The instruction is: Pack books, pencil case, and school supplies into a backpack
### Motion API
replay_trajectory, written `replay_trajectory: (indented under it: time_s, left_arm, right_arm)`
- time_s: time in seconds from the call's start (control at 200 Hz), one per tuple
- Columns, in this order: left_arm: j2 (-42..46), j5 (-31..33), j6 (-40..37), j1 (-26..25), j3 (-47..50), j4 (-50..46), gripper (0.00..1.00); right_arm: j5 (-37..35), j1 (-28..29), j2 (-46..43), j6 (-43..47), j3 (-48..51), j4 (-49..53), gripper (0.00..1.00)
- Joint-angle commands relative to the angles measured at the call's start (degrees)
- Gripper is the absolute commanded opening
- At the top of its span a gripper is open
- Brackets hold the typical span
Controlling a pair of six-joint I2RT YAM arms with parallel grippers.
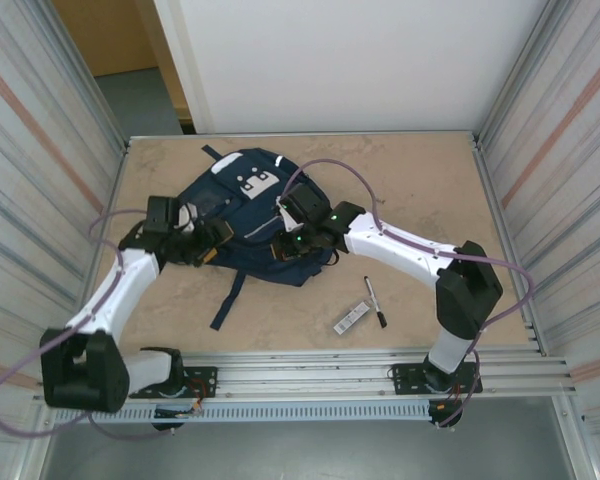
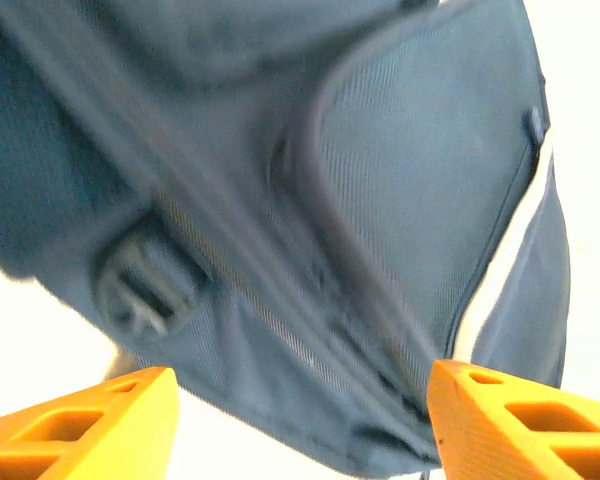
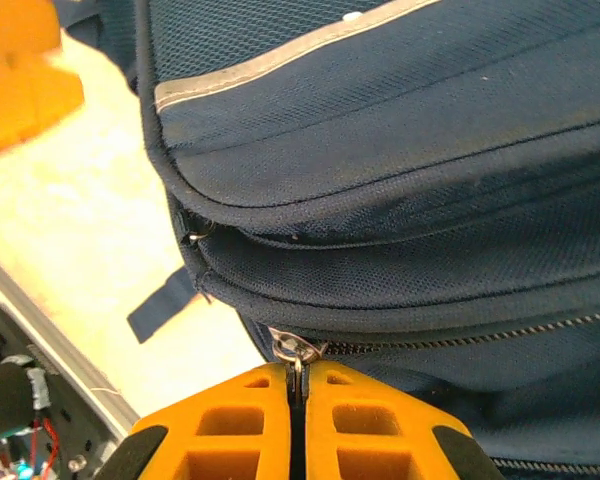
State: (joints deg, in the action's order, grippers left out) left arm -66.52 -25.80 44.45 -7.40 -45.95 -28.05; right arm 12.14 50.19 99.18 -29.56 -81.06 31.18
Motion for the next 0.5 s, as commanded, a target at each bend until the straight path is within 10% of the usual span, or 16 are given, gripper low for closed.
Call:
replay_trajectory:
  time_s: [0.0, 0.231, 0.496]
  left_arm:
    - [4.08, 2.27, 9.24, -3.14, 5.29, 1.40, 0.68]
    - [3.16, 9.71, 16.75, -10.22, 7.11, 8.93, 0.61]
    - [2.87, 18.62, 14.89, -11.24, 4.63, 7.07, 0.18]
  right_arm:
    - [4.46, 1.75, 1.30, -0.97, -2.30, -4.18, 0.00]
    - [11.95, 4.76, 3.74, -6.01, -1.61, -9.80, 0.00]
    - [8.93, 4.19, 1.75, -3.78, 2.57, -8.06, 0.00]
